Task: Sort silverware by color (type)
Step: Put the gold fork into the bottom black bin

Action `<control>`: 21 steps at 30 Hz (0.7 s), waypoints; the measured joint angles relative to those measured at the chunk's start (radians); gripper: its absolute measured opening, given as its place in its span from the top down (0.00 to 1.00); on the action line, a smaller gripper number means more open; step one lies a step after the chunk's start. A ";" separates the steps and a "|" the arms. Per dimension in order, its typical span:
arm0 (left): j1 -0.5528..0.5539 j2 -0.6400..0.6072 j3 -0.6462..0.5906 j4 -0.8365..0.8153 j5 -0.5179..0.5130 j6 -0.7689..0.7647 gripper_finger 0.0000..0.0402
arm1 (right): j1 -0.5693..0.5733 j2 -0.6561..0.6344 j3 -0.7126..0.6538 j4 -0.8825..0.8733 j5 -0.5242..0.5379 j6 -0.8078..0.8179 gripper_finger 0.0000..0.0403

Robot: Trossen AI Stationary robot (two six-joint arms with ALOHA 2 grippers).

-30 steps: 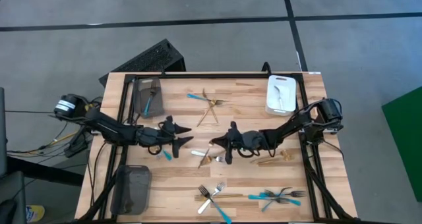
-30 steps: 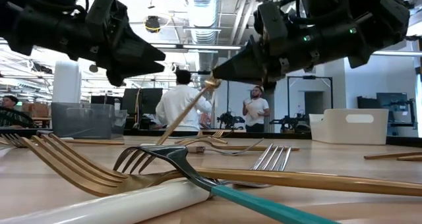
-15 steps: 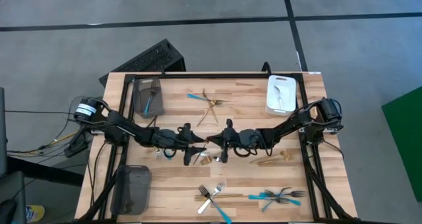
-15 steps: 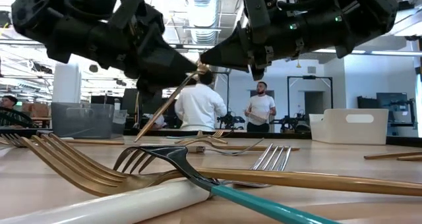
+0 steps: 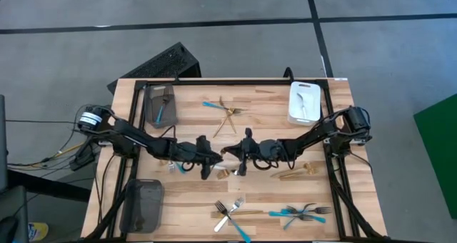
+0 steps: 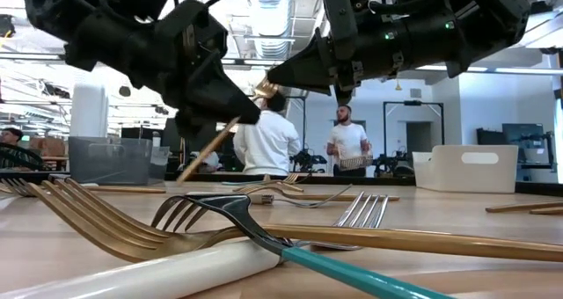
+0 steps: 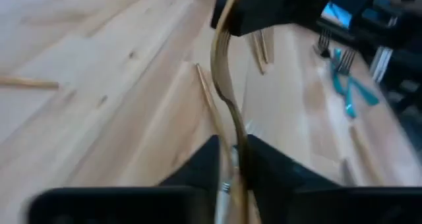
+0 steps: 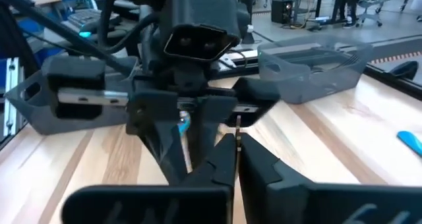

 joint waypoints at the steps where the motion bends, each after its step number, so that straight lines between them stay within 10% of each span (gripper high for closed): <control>1: 0.000 -0.025 0.000 -0.042 -0.022 -0.034 0.96 | 0.000 -0.001 0.000 0.002 0.001 0.004 0.91; 14: -0.234 -0.509 0.125 -1.038 -0.452 -0.429 0.99 | -0.025 -0.002 0.000 0.204 0.066 0.004 0.62; 21: -0.416 -0.517 0.201 -1.347 -0.433 -0.747 0.99 | -0.057 -0.002 0.000 0.163 0.067 0.115 0.56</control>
